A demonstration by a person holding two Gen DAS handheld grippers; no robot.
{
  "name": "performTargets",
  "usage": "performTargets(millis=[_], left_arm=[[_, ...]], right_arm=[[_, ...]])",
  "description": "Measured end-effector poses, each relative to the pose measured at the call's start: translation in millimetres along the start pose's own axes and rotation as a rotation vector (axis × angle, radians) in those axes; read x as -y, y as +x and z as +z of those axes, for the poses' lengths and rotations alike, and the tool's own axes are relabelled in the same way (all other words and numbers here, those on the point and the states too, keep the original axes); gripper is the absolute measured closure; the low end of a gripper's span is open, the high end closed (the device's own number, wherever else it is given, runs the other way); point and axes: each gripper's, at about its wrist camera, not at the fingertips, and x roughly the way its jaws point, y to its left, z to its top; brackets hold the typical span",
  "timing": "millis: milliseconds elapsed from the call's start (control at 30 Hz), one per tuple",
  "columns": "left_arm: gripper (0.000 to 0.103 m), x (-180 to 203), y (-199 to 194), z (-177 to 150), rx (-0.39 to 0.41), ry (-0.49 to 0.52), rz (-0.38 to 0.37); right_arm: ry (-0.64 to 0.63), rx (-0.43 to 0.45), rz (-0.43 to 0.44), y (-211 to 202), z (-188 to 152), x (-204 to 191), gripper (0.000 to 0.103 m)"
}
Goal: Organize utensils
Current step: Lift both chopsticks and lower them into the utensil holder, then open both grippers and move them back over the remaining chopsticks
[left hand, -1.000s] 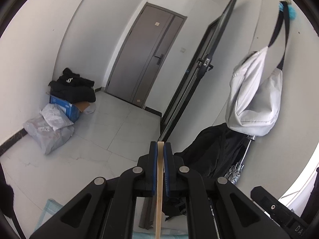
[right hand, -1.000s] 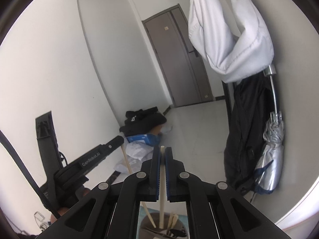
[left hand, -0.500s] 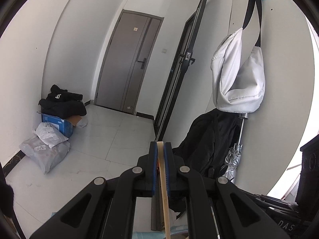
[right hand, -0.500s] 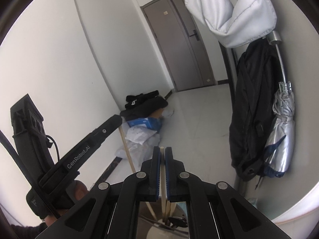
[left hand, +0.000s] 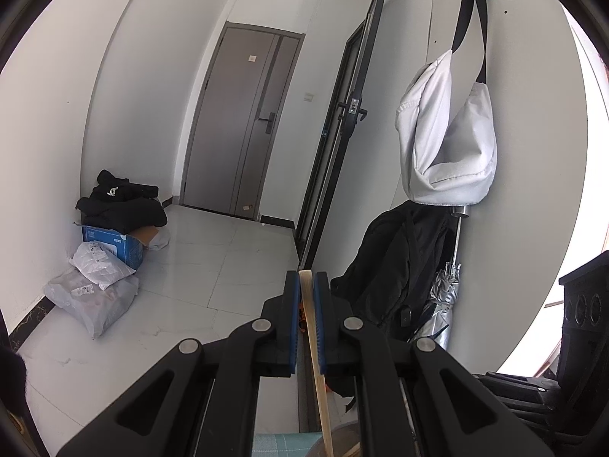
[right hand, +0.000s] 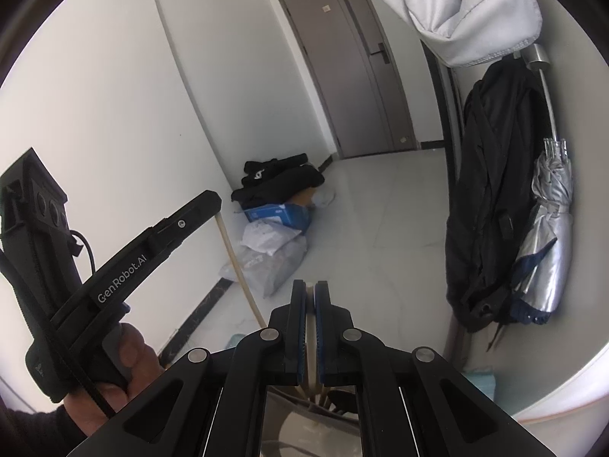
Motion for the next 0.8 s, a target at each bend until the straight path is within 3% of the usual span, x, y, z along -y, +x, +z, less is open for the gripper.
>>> performTargets(millis=[167,367,500,633,733,800], left_arm=[[0.099,3.4,-9.2,-7.0,-0.018,0.049,-0.027],[0.099,11.1,-16.3,-27.7,-0.100,0.138,-0.062],[0.099,7.9,-14.4,-34.0,-0.194,0.120,-0.116],[0.099,3.2,-16.5,-34.8,-0.263,0.082,-0.119],[0.088,-2.3,-25.7,-30.5,-0.279,0.044,-0.081],[0.073,-5.9,-36.4,-26.4,-0.281,0.008,-0.055]], right_arm=[[-0.008,-0.028,0.002,4.2,-4.5,-1.5,0.099],[0.027,-0.073,0.021,7.2,-16.9,0.7,0.098],[0.036,-0.086,0.019,6.1,-21.9,0.1,0.096],[0.052,-0.112,0.032,2.4,-23.6,0.6,0.096],[0.057,-0.104,0.028,-10.2,-24.2,-1.5,0.095],[0.046,-0.085,0.016,-23.6,-25.9,-4.9,0.088]])
